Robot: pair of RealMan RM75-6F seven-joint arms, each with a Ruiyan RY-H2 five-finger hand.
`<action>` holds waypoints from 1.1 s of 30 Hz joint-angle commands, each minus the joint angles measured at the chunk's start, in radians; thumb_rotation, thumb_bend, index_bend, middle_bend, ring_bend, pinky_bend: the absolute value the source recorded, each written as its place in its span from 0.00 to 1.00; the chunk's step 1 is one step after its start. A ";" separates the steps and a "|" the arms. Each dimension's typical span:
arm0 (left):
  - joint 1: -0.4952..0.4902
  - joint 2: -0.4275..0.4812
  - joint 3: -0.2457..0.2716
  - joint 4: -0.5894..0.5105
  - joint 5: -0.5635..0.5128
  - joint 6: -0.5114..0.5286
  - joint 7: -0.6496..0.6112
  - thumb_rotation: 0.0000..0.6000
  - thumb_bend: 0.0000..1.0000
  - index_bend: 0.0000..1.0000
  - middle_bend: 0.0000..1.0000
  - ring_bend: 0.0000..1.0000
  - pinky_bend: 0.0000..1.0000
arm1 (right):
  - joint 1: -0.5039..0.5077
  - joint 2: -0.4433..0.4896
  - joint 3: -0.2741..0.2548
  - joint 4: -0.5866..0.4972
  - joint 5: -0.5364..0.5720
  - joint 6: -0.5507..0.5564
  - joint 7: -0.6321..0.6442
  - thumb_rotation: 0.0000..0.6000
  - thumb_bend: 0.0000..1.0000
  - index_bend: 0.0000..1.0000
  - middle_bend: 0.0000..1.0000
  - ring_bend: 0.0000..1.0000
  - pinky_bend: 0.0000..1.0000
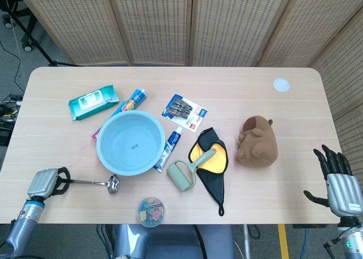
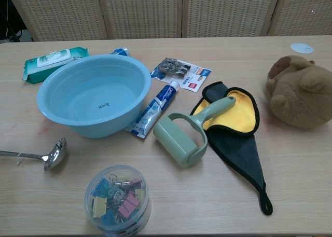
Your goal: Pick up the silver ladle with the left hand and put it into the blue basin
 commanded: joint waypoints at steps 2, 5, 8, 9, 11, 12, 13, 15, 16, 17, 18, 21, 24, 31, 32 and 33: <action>0.013 0.042 -0.004 -0.042 0.025 0.038 -0.031 1.00 0.56 0.83 0.92 0.80 0.74 | 0.000 0.000 0.000 0.000 0.001 -0.001 -0.001 1.00 0.00 0.00 0.00 0.00 0.00; 0.017 0.063 -0.008 -0.064 0.034 0.056 -0.047 1.00 0.56 0.83 0.92 0.80 0.74 | 0.001 0.000 0.000 0.000 0.002 -0.003 -0.004 1.00 0.00 0.00 0.00 0.00 0.00; 0.019 0.078 -0.014 -0.079 0.040 0.073 -0.061 1.00 0.57 0.84 0.92 0.80 0.74 | 0.001 -0.001 0.000 0.000 0.003 -0.003 -0.006 1.00 0.00 0.00 0.00 0.00 0.00; 0.020 0.087 -0.017 -0.088 0.043 0.079 -0.070 1.00 0.57 0.84 0.92 0.80 0.74 | 0.001 -0.001 0.000 -0.001 0.003 -0.004 -0.006 1.00 0.00 0.00 0.00 0.00 0.00; 0.020 0.111 -0.020 -0.113 0.053 0.092 -0.081 1.00 0.57 0.84 0.92 0.80 0.74 | 0.001 -0.001 0.000 -0.001 0.005 -0.004 -0.007 1.00 0.00 0.00 0.00 0.00 0.00; 0.021 0.125 -0.021 -0.127 0.060 0.101 -0.081 1.00 0.57 0.84 0.92 0.80 0.74 | 0.001 -0.001 0.000 -0.002 0.006 -0.004 -0.007 1.00 0.00 0.00 0.00 0.00 0.00; 0.021 0.136 -0.023 -0.137 0.065 0.112 -0.077 1.00 0.57 0.85 0.92 0.80 0.74 | 0.001 0.000 0.000 -0.003 0.006 -0.004 -0.007 1.00 0.00 0.00 0.00 0.00 0.00; 0.021 0.171 -0.029 -0.166 0.082 0.141 -0.055 1.00 0.57 0.85 0.92 0.80 0.74 | 0.001 0.000 0.000 -0.004 0.005 -0.005 -0.007 1.00 0.00 0.00 0.00 0.00 0.00; 0.021 0.193 -0.034 -0.188 0.086 0.153 -0.042 1.00 0.57 0.85 0.92 0.80 0.74 | 0.001 0.001 0.000 -0.004 0.005 -0.005 -0.007 1.00 0.00 0.00 0.00 0.00 0.00; 0.014 0.225 -0.055 -0.211 0.091 0.179 -0.021 1.00 0.57 0.85 0.92 0.80 0.74 | 0.001 0.001 -0.001 -0.005 0.005 -0.006 -0.006 1.00 0.00 0.00 0.00 0.00 0.00; 0.007 0.255 -0.068 -0.241 0.087 0.183 -0.002 1.00 0.57 0.85 0.92 0.80 0.74 | 0.001 0.002 -0.001 -0.005 0.004 -0.006 -0.006 1.00 0.00 0.00 0.00 0.00 0.00; -0.022 0.312 -0.104 -0.310 0.061 0.168 0.044 1.00 0.59 0.85 0.92 0.80 0.74 | 0.001 0.003 -0.001 -0.007 0.003 -0.006 -0.006 1.00 0.00 0.00 0.00 0.00 0.00; -0.064 0.347 -0.144 -0.356 0.028 0.143 0.099 1.00 0.60 0.85 0.92 0.80 0.74 | 0.002 0.004 -0.001 -0.008 0.005 -0.008 -0.006 1.00 0.00 0.00 0.00 0.00 0.00; -0.195 0.336 -0.231 -0.371 -0.090 0.079 0.342 1.00 0.60 0.85 0.92 0.80 0.74 | 0.002 0.009 0.006 -0.010 0.018 -0.008 0.004 1.00 0.00 0.00 0.00 0.00 0.00; -0.214 0.328 -0.239 -0.367 -0.110 0.071 0.378 1.00 0.60 0.85 0.92 0.80 0.74 | 0.001 0.011 0.007 -0.010 0.021 -0.008 0.006 1.00 0.00 0.00 0.00 0.00 0.00; -0.232 0.319 -0.247 -0.361 -0.130 0.064 0.415 1.00 0.60 0.85 0.92 0.80 0.74 | 0.001 0.012 0.009 -0.010 0.023 -0.007 0.009 1.00 0.00 0.00 0.00 0.00 0.00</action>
